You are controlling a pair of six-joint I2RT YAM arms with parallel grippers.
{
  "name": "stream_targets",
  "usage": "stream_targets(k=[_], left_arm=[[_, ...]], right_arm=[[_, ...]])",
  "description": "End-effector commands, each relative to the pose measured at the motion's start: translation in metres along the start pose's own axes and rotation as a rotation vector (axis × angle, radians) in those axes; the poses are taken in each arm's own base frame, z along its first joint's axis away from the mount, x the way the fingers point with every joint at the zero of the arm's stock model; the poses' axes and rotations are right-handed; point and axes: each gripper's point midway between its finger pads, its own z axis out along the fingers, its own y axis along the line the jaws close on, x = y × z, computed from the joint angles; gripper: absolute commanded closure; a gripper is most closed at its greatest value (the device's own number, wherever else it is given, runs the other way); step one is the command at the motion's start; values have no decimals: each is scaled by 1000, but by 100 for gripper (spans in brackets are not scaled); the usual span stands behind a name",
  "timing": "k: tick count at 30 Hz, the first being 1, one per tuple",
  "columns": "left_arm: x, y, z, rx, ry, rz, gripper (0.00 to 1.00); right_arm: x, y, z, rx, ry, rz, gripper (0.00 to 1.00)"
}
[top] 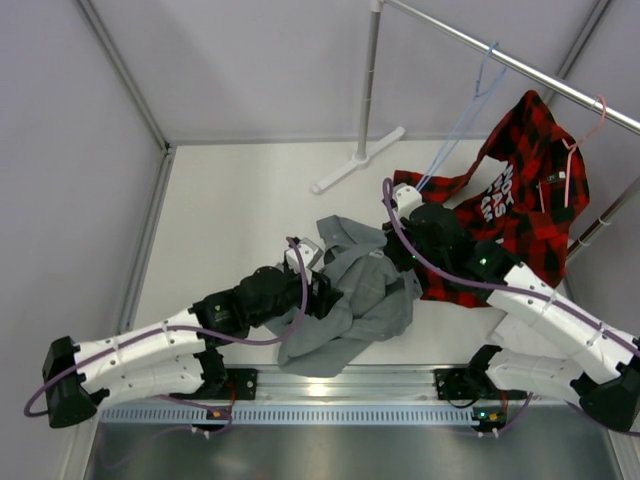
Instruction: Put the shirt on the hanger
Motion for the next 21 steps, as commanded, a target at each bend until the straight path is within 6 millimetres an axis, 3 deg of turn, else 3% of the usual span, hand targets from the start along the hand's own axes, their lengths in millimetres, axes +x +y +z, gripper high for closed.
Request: stream_targets(k=[1, 5, 11, 17, 18, 20, 21], left_arm=[[4, -11, -3, 41, -13, 9, 28], [7, -13, -2, -5, -31, 46, 28], [9, 30, 7, -266, -47, 78, 37], [26, 45, 21, -388, 4, 82, 45], [26, 44, 22, -384, 5, 74, 60], [21, 39, 24, -363, -8, 67, 78], [17, 36, 23, -350, -16, 68, 97]], right_arm=[[-15, -6, 2, 21, -9, 6, 100], [-16, -4, 12, 19, 16, 3, 100], [-21, -1, 7, 2, -1, 5, 100], [-22, -2, 3, 1, -15, 4, 100], [-22, -1, 3, -2, -15, 4, 100], [-21, -2, 4, 0, -10, 2, 100], [-19, -3, 4, 6, -5, 0, 100]])
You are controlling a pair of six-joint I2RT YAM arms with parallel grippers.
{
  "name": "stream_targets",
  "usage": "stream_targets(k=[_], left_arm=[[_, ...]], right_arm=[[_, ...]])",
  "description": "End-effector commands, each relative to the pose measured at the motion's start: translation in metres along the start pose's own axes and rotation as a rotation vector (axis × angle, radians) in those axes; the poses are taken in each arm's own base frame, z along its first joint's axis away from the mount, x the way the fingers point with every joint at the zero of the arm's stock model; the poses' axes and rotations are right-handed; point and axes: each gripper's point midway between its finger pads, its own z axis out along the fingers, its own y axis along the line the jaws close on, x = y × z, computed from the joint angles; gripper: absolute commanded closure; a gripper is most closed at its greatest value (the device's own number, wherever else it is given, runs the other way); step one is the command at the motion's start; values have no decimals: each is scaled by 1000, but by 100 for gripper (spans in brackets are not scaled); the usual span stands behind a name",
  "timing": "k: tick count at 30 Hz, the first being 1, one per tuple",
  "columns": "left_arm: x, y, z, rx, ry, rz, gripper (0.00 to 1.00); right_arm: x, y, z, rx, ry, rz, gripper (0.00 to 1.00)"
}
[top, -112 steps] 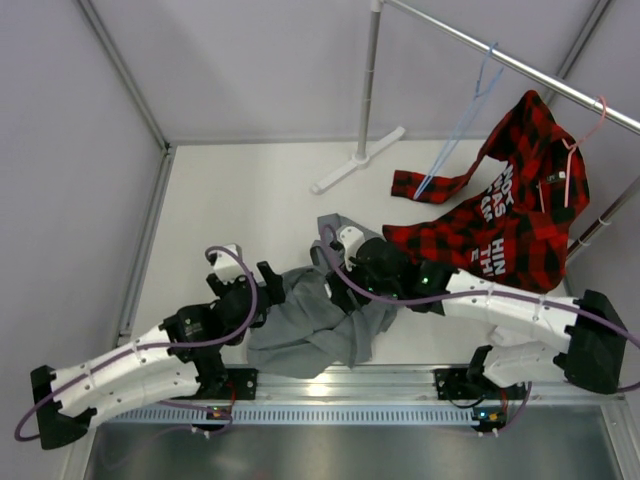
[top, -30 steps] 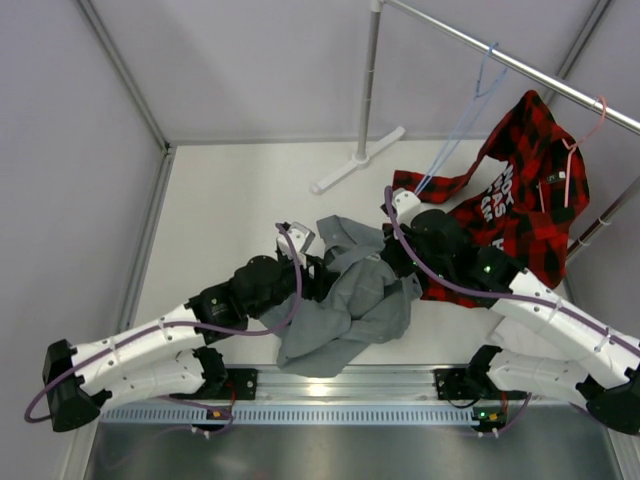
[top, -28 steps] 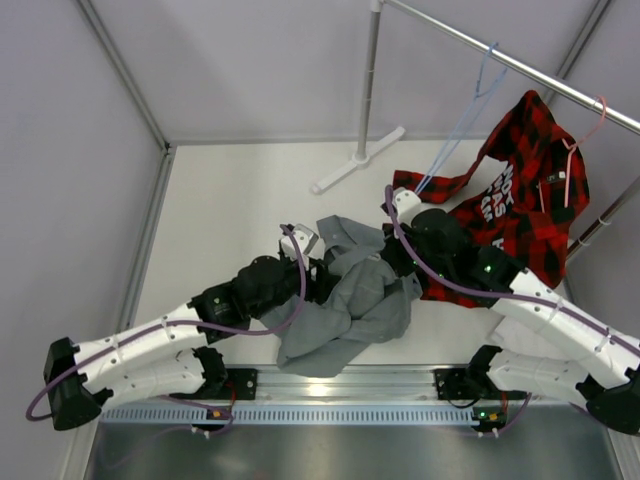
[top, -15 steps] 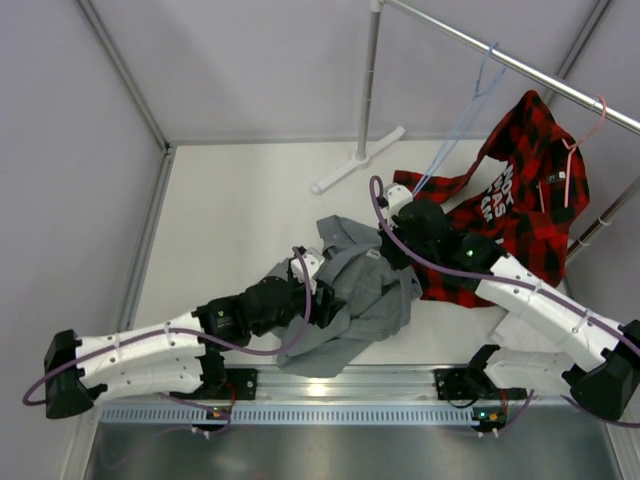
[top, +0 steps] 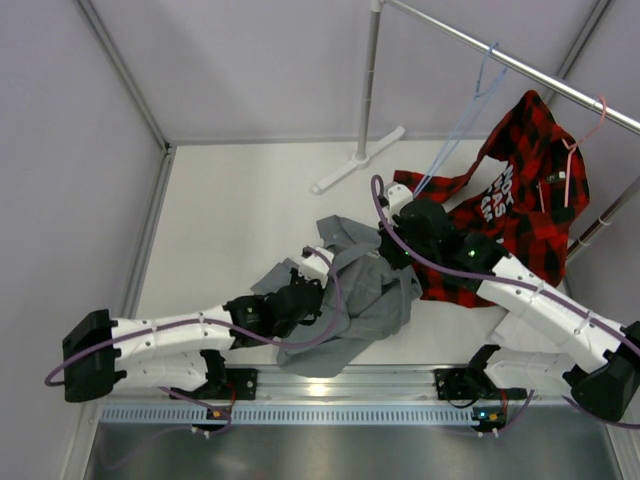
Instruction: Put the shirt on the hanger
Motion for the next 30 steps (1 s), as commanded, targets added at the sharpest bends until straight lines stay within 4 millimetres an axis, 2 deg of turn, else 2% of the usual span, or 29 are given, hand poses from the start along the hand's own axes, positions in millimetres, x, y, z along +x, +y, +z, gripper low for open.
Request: stream_targets(k=[1, 6, 9, 12, 13, 14, 15, 16, 17, 18, 19, 20, 21, 22, 23, 24, 25, 26, 28, 29, 30], left_arm=[[-38, -4, -5, 3, -97, -62, 100], [-76, -2, -31, 56, -173, -93, 96], [-94, 4, -44, 40, -181, -81, 96], [-135, 20, -65, -32, -188, -42, 100], [-167, 32, -83, -62, -202, -44, 100], [-179, 36, -84, -88, -186, -12, 100], [-196, 42, -88, -100, -184, -17, 100], [-214, 63, -90, -146, -183, -45, 100], [-249, 69, -101, -128, -206, -62, 100], [-265, 63, -104, -43, -217, -73, 100], [-282, 77, -106, -63, -241, -95, 100], [-311, 77, -115, -49, -273, -92, 100], [-324, 73, -119, -18, -286, -81, 100], [-337, 69, -124, 6, -305, -75, 100], [-360, 63, -134, 48, -354, -49, 100], [-367, 46, -140, 148, -374, -27, 100], [-373, 40, -145, 187, -390, -16, 100], [-373, 33, -146, 226, -391, -10, 100], [-349, 14, -135, 318, -321, -3, 100], [-334, 8, -127, 344, -282, -25, 100], [-296, -3, -108, 389, -220, -28, 100]], right_arm=[[-23, -4, -13, 6, -71, -1, 100], [-18, -5, -8, 8, -49, -4, 100], [-24, -1, -11, -10, -62, -5, 100], [-42, 5, -26, -44, -97, -9, 100], [-50, 7, -33, -57, -115, -11, 100], [-69, 13, -47, -83, -160, -18, 100], [-72, 13, -53, -90, -160, -21, 100], [-81, 15, -62, -99, -180, -21, 100], [-98, 17, -76, -107, -228, -18, 100], [-102, 16, -83, -102, -237, -17, 100], [-111, 14, -94, -93, -272, -10, 100], [-123, 9, -107, -68, -318, 11, 100], [-129, 7, -116, -59, -351, 23, 100], [-139, 4, -135, -54, -416, 41, 100], [-147, 1, -149, -45, -468, 63, 100], [-153, 1, -161, -50, -511, 73, 100], [-157, 0, -181, -60, -565, 81, 100], [-157, -1, -189, -66, -577, 83, 100], [-146, 2, -193, -88, -549, 82, 100], [-126, 3, -181, -90, -469, 77, 100], [-114, 2, -172, -85, -423, 76, 100]])
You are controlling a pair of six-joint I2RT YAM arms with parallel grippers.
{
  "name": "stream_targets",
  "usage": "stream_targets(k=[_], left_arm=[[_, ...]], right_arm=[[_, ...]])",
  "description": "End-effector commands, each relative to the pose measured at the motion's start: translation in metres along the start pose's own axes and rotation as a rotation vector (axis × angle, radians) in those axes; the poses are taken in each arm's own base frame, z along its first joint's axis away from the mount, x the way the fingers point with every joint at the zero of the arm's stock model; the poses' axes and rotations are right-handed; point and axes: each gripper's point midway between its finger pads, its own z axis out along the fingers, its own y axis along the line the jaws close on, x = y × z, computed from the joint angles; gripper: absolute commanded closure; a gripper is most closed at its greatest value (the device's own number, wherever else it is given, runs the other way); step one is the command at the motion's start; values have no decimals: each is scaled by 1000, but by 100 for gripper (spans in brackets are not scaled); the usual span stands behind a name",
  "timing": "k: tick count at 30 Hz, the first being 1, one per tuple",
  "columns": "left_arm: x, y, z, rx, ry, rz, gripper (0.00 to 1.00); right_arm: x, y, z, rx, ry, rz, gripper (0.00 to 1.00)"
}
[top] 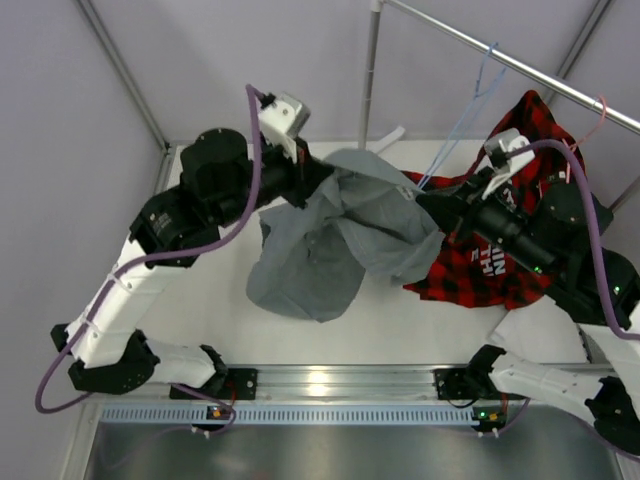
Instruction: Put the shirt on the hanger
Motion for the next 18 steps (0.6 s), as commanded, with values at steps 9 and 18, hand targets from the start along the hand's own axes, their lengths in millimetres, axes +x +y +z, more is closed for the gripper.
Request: stream_targets(k=[9, 18], left_arm=[[267, 4, -1, 45, 259, -288, 100], [266, -16, 1, 152, 258, -329, 100]], right_arm=[[217, -32, -33, 97, 421, 170, 100], [171, -42, -13, 182, 356, 129, 55]])
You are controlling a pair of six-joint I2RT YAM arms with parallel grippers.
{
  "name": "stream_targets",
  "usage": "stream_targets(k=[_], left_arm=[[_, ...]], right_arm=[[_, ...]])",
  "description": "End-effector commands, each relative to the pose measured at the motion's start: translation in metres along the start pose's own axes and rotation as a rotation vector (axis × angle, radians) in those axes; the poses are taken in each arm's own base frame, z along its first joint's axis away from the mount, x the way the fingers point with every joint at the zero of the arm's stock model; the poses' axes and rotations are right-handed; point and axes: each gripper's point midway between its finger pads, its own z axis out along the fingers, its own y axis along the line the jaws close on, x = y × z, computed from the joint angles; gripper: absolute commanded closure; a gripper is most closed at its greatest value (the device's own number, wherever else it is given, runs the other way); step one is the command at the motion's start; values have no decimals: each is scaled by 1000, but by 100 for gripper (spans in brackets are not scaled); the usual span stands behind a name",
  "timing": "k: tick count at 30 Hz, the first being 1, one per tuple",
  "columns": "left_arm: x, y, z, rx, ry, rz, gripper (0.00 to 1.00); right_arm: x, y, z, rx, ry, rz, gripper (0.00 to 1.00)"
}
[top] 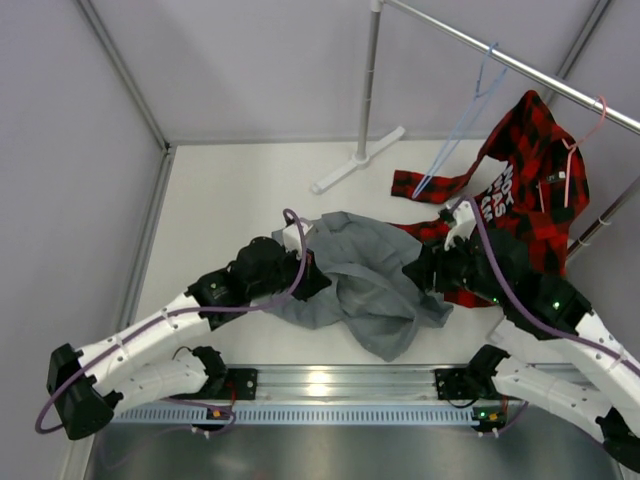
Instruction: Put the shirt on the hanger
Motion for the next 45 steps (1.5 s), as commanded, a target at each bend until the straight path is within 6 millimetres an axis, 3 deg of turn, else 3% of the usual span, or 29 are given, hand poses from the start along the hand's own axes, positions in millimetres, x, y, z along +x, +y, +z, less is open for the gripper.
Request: stream_targets(k=[1, 3, 5, 6, 8, 9, 12, 14, 16, 21, 24, 28, 30, 34, 45], left_arm=[[-37, -20, -2, 66, -111, -23, 100], [-35, -18, 4, 55, -94, -41, 100], [-33, -15, 8, 35, -87, -81, 100], [-28, -12, 13, 23, -69, -92, 100], [-26, -11, 16, 15, -62, -129, 100], [-24, -10, 18, 8, -55, -138, 100], [-18, -8, 19, 3, -44, -158, 100], [-18, -8, 16, 9, -50, -158, 100], [-16, -8, 12, 10, -60, -159, 100], [-13, -5, 9, 6, -63, -146, 100], [-10, -4, 10, 4, -53, -153, 100], [-3, -2, 14, 0, -30, -155, 100], [0, -1, 16, -1, -19, -154, 100], [4, 0, 14, -2, -19, -153, 100], [4, -3, 9, 16, -27, -145, 100]], right_arm=[[-59, -6, -13, 97, -139, 17, 51], [-74, -15, -10, 181, -147, 40, 40], [-106, -30, -24, 309, -228, 78, 34], [-113, -35, -19, 352, -230, 80, 31], [-143, -47, -29, 430, -296, 98, 30], [-149, -53, -17, 465, -276, 94, 30], [-193, -73, -17, 537, -323, 114, 30], [-201, -89, -5, 594, -304, 109, 31], [-211, -108, -6, 658, -316, 129, 35], [-208, -134, 17, 730, -266, 132, 50], [-197, -142, 18, 771, -257, 140, 70], [-196, -144, 15, 779, -285, 144, 82], [-193, -146, 15, 786, -277, 140, 93], [-193, -149, 14, 794, -273, 132, 98], [-196, -156, 5, 785, -280, 94, 93]])
